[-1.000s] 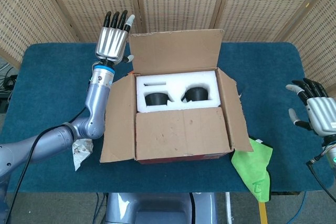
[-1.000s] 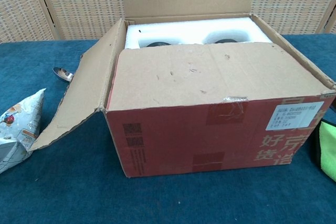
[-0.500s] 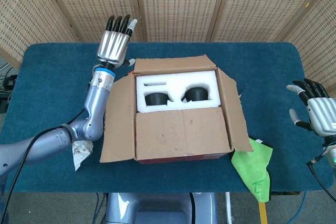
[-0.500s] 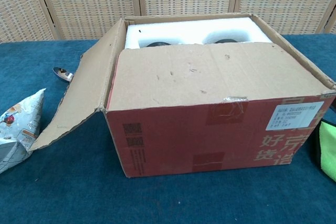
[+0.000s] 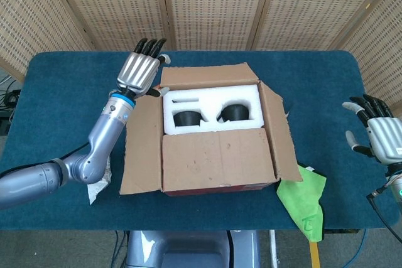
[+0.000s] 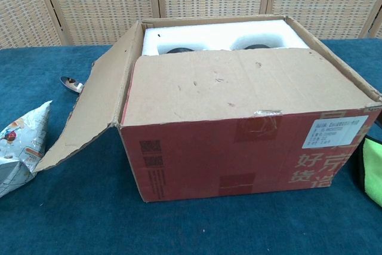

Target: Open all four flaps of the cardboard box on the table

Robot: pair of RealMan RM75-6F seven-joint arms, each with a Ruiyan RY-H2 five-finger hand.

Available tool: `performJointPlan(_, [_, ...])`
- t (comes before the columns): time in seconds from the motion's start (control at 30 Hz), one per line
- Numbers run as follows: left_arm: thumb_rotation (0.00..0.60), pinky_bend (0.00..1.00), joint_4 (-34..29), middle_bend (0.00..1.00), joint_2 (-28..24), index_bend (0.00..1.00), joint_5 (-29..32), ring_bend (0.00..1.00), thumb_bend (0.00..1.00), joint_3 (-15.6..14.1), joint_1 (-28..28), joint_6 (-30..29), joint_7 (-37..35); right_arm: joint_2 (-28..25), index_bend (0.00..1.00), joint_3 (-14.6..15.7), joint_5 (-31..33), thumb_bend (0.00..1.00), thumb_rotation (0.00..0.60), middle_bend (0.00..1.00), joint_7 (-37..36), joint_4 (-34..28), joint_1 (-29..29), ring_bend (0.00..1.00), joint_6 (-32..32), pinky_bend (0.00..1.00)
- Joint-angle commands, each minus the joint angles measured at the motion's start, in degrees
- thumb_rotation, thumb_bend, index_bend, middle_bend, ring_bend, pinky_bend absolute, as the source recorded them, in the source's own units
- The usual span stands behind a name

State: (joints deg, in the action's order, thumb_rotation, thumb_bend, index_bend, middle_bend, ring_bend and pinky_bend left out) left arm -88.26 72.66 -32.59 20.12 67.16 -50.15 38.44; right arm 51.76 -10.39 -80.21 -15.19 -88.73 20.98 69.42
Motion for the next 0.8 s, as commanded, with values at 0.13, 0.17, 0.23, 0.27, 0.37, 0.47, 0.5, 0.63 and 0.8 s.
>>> performJointPlan(0.13, [0.154, 0.0, -6.6, 0.0, -3.9, 0.33, -1.1, 0.0, 0.27, -1.4, -2.3, 3.6, -5.6, 0.0, 0.18, 0.1, 0.0, 0.5, 0.6, 0.14, -0.2, -0.1, -0.3, 0.0, 0.3, 0.06])
performJointPlan(0.17, [0.152, 0.0, -7.5, 0.0, -4.3, 0.33, -1.5, 0.0, 0.26, -1.6, -2.7, 4.0, -6.4, 0.0, 0.18, 0.1, 0.0, 0.5, 0.6, 0.14, -0.2, -0.1, -0.3, 0.0, 0.3, 0.06])
performJointPlan(0.23, [0.147, 0.0, -9.2, 0.0, -5.1, 0.33, -3.0, 0.0, 0.26, -2.2, -3.4, 4.5, -7.9, 0.1, 0.18, 0.1, -0.1, 0.5, 0.6, 0.14, -0.2, -0.1, -0.4, 0.0, 0.4, 0.06])
performJointPlan(0.27, [0.142, 0.0, -9.8, 0.0, -5.3, 0.33, -3.9, 0.0, 0.26, -2.5, -3.8, 4.6, -8.6, 0.1, 0.18, 0.1, -0.2, 0.5, 0.6, 0.14, -0.2, -0.1, -0.4, 0.0, 0.4, 0.06])
performJointPlan(0.37, [0.133, 0.0, -11.2, 0.0, -5.7, 0.33, -7.1, 0.0, 0.24, -3.4, -5.0, 4.6, -10.8, 0.1, 0.18, 0.1, -0.3, 0.5, 0.6, 0.14, -0.3, -0.2, -0.5, 0.0, 0.6, 0.06])
performJointPlan(0.47, [0.121, 0.0, -12.7, 0.0, -6.0, 0.34, -9.9, 0.0, 0.22, -4.3, -6.2, 4.5, -12.9, 0.2, 0.18, 0.1, -0.3, 0.5, 0.6, 0.14, -0.3, -0.2, -0.5, 0.0, 0.7, 0.06])
performJointPlan(0.5, [0.118, 0.0, -13.0, 0.0, -6.1, 0.35, -10.8, 0.0, 0.21, -4.5, -6.6, 4.5, -13.6, 0.2, 0.18, 0.1, -0.3, 0.5, 0.6, 0.14, -0.3, -0.2, -0.6, 0.0, 0.8, 0.06])
performJointPlan(0.63, [0.1, 0.0, -14.0, 0.0, -6.2, 0.37, -14.9, 0.0, 0.18, -5.2, -8.2, 4.1, -16.7, 0.2, 0.18, 0.1, -0.2, 0.5, 0.6, 0.14, -0.4, -0.2, -0.8, 0.0, 0.9, 0.06])
performJointPlan(0.8, [0.098, 0.0, -13.7, 0.0, -5.3, 0.37, -20.5, 0.0, 0.17, -6.8, -9.4, 2.5, -17.8, 0.2, 0.18, 0.1, -0.3, 0.5, 0.6, 0.14, -0.6, -0.2, -0.9, 0.0, 1.1, 0.06])
